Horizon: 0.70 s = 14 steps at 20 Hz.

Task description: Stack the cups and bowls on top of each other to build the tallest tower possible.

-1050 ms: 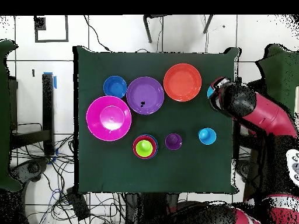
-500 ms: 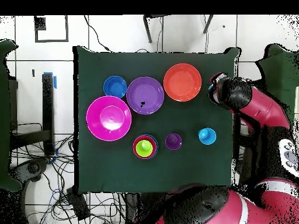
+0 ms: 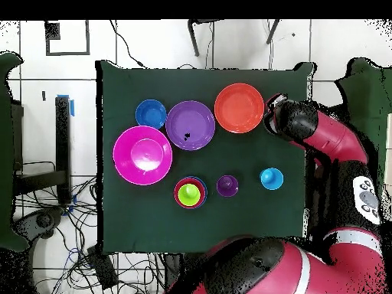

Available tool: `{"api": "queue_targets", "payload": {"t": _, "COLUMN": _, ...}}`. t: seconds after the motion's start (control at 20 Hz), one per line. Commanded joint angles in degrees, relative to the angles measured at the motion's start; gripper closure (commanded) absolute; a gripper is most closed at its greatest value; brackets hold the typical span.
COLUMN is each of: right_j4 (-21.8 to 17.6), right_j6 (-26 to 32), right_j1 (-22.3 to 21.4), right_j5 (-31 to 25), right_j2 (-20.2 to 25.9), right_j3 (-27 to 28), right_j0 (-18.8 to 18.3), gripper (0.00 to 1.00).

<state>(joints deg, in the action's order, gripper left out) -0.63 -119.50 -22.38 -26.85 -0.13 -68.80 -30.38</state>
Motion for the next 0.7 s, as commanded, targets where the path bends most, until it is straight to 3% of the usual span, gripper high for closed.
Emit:
{"api": "queue_targets", "payload": {"t": 0.05, "right_j4": 1.31, "right_j6": -5.38, "right_j1": 0.2, "right_j5": -4.34, "right_j2": 2.16, "right_j3": -1.37, "right_j0": 1.79, "gripper": 0.0}}
{"api": "queue_targets", "payload": {"t": 0.7, "right_j4": 1.96, "right_j6": -4.74, "right_j1": 2.19, "right_j5": -3.45, "right_j2": 2.29, "right_j3": -0.17, "right_j0": 2.1, "gripper": 0.0}}
